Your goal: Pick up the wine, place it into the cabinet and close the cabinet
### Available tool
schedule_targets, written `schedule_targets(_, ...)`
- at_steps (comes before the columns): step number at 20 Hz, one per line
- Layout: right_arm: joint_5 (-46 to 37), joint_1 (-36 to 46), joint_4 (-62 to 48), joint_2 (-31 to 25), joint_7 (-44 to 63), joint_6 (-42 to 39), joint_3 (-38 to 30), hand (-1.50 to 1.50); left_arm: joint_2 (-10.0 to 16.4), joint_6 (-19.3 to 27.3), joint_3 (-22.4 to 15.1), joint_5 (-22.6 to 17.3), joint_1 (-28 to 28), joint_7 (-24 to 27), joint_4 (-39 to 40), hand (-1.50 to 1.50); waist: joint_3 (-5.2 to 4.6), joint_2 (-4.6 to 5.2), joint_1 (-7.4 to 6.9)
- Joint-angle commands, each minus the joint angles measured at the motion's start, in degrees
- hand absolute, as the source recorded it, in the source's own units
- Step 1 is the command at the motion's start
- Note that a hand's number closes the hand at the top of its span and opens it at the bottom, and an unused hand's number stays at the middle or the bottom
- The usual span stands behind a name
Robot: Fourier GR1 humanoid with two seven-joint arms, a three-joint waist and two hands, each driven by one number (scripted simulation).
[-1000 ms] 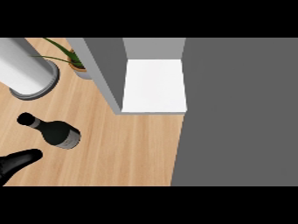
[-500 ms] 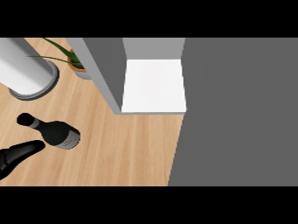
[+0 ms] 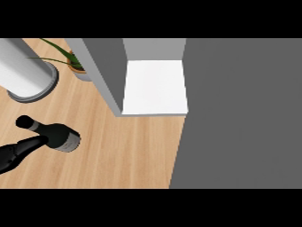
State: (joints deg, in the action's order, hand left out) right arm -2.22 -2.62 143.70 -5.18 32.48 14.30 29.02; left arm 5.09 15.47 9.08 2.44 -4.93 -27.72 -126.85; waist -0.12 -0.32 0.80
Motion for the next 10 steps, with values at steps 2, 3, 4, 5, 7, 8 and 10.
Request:
schedule_targets(2, -6.1, -1.0, 9.9, -3.5, 2.4, 0.3, -0.3, -1.5, 0.7, -2.4, 3.4, -4.2, 1.6, 4.5, 4.5, -1.5, 0.04, 0.1, -0.08)
schedule_targets(3, -7.8, -1.4, 10.1, -3.5, 3.5, 1.4, 1.4, -1.5, -0.6, -2.7, 1.6, -2.9, 2.4, 8.0, 6.9, -1.5, 0.02, 0.09, 0.13)
schedule_targets(4, -6.3, 0.0, 12.2, -3.9, 5.8, 1.6, 0.1, -1.5, -0.2, -4.0, 3.2, -4.8, 4.4, 9.3, 6.7, -1.5, -0.01, 0.05, -0.09)
schedule_targets(5, -7.4, 2.8, 10.1, -3.4, 6.7, 2.3, 0.2, -1.5, -0.8, -2.4, 2.2, -3.3, 2.1, 8.5, 8.0, -1.5, 0.01, 0.14, -0.18)
schedule_targets(7, -9.0, 1.0, 10.3, -3.6, 6.0, 3.5, 2.5, -1.5, -2.8, -2.0, 0.3, -1.5, 4.2, 11.1, 8.8, -1.5, 0.04, 0.07, 0.03)
schedule_targets(8, -5.5, 5.0, 8.4, -4.2, 7.0, 2.8, -2.2, -1.5, -2.2, -5.8, 3.5, -6.2, 7.6, 17.5, 12.2, -1.5, -0.03, 0.2, -0.45)
schedule_targets(10, -8.4, 4.2, 9.7, -3.5, 7.6, 4.9, 0.8, -1.5, 1.0, -4.9, 6.6, -6.6, 2.8, 13.0, 13.1, -1.5, 0.01, 0.1, -0.19)
